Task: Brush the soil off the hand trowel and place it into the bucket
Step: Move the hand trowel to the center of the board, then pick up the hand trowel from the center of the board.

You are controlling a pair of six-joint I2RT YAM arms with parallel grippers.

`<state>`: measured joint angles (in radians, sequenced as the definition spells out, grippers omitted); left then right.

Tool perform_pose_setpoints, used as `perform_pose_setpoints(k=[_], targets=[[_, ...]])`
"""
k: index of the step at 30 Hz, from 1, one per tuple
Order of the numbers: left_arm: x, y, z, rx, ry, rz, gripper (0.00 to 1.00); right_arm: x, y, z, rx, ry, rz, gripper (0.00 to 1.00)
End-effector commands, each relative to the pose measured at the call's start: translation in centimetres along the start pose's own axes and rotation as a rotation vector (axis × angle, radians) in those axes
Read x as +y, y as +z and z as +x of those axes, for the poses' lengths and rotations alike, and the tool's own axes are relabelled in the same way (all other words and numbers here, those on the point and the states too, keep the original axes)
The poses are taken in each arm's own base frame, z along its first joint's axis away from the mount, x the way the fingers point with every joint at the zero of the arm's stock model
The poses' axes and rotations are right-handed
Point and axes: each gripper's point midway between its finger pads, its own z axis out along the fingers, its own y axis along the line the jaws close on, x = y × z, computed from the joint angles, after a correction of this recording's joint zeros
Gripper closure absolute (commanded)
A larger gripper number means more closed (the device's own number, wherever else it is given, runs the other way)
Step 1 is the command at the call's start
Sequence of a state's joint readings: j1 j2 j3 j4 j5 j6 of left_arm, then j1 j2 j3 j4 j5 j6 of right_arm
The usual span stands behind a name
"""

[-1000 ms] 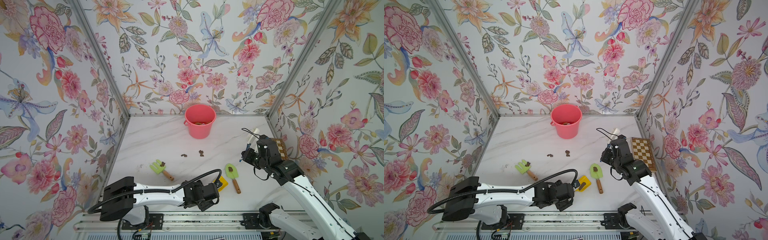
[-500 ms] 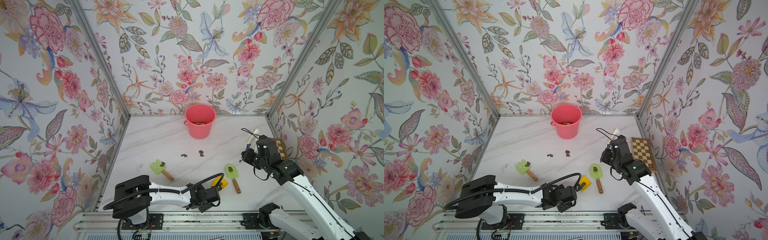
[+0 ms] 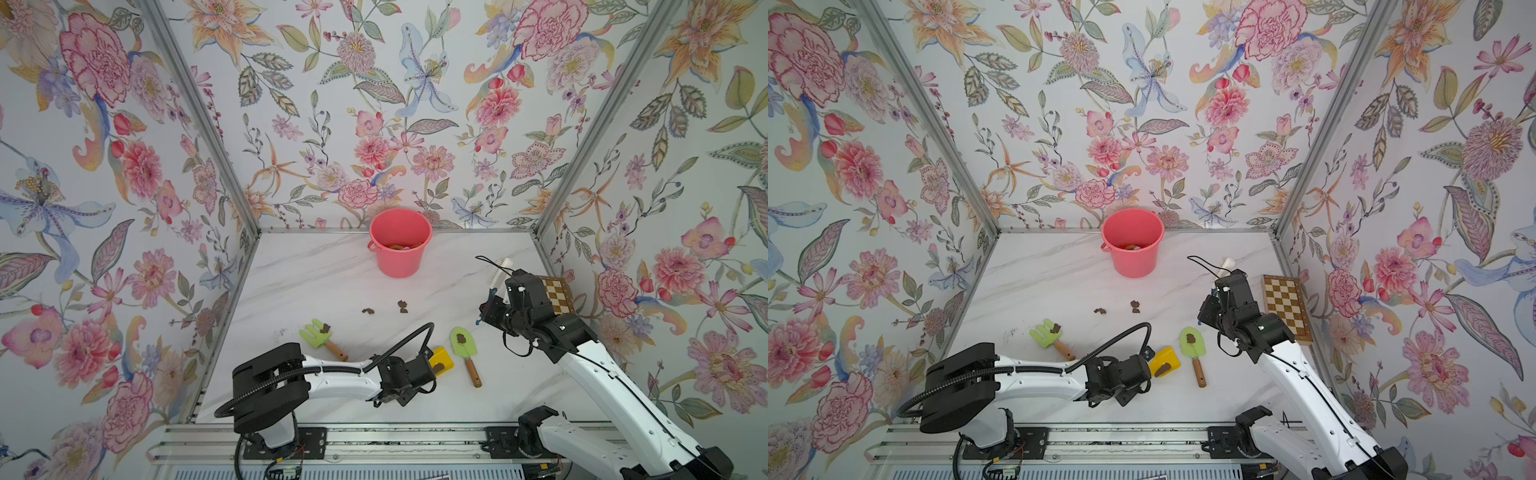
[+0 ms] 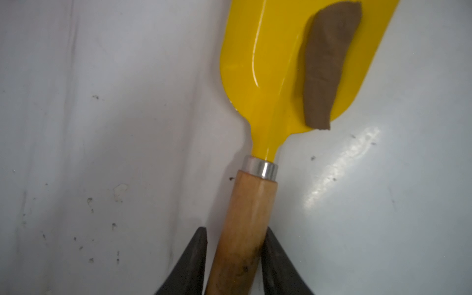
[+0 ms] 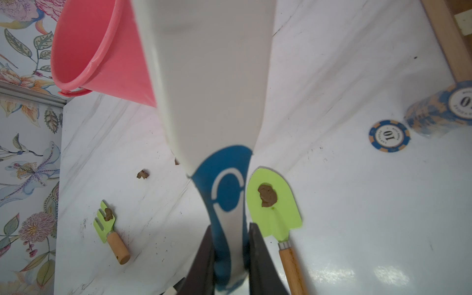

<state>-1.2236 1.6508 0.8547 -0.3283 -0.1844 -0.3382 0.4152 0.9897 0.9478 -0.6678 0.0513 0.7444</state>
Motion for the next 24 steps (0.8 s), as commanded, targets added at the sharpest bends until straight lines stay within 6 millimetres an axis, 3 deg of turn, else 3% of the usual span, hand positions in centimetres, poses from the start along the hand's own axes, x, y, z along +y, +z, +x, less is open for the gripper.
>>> perform_pose_setpoints(k=[1,9,12,15,24], targets=[[3.0,0.5,1.1,0.052,-0.046,-0.064,0.65,1.0,0.3,-0.7,-0.02,-0.011,-0.04,0.94],[6.8,2.0,0.2,0.082,-0.084,-0.103,0.63,2.0,2.0,-0.6,0.013,-0.035,-0.063,0.94],[7.1,1.8,-0.1,0.077,-0.077,-0.105,0.41,2.5,2.5,-0.8,0.017,-0.041,-0.075,0.95],[7.1,1.3,-0.1,0.073,-0.093,-0.088,0.27,2.9,3.0,-0.9,0.026,-0.051,-0.079,0.95],[6.1,1.3,2.9,0.107,-0.124,-0.014,0.3,3.1,4.6,-0.7,0.059,-0.072,-0.072,0.95]])
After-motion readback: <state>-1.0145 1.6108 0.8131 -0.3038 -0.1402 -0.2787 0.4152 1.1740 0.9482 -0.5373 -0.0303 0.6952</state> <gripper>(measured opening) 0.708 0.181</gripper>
